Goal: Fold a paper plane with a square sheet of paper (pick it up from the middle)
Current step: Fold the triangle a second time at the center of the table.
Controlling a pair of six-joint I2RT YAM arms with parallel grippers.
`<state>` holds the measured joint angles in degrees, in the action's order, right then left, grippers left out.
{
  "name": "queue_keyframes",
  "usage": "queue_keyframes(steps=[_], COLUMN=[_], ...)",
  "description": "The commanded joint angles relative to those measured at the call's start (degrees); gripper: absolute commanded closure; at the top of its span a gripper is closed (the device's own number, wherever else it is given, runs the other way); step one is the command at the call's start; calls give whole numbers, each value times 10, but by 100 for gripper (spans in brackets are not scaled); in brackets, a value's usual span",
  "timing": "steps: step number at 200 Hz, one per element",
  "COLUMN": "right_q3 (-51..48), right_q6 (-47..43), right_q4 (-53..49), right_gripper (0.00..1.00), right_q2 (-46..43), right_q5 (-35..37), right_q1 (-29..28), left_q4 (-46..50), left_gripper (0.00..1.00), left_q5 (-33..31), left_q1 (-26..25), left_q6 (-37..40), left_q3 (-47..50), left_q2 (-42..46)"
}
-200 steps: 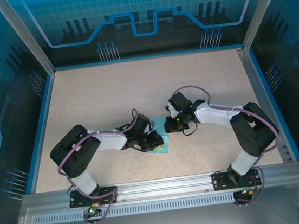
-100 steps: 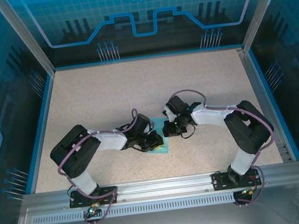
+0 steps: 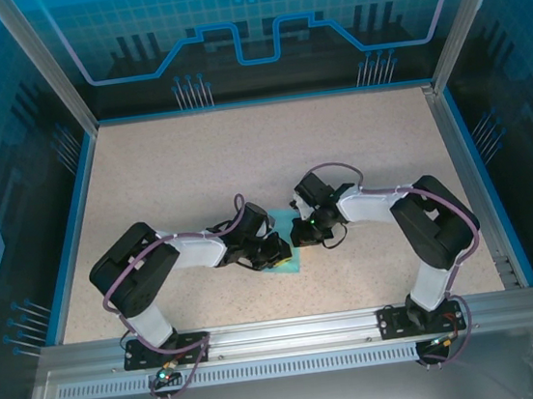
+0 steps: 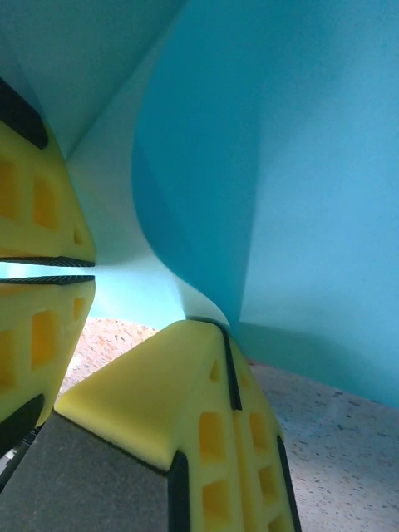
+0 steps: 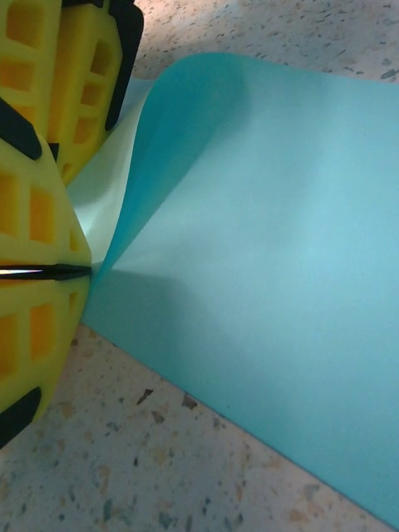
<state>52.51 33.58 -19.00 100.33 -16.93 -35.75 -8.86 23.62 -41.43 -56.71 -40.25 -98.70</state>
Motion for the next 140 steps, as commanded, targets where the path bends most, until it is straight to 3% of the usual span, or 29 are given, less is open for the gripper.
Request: queue_keyframes(steps=[1,92,140], right_q3=[7,4,-1], right_q6=[-2,-10,-15], right_q4=[-6,-26,-30], right_gripper=[89,90,90], right_q2=[13,33,35], right_q5=[6,34,41], right_q1=[-10,-10,-10], left_q4=[58,61,57], left_gripper=[85,85,85], left_q5=[-18,-49,-78], left_q1=[-4,-3,2], left_q6=[-3,18,21], left_q3=[5,-11,-19], left_q2=[-3,72,53])
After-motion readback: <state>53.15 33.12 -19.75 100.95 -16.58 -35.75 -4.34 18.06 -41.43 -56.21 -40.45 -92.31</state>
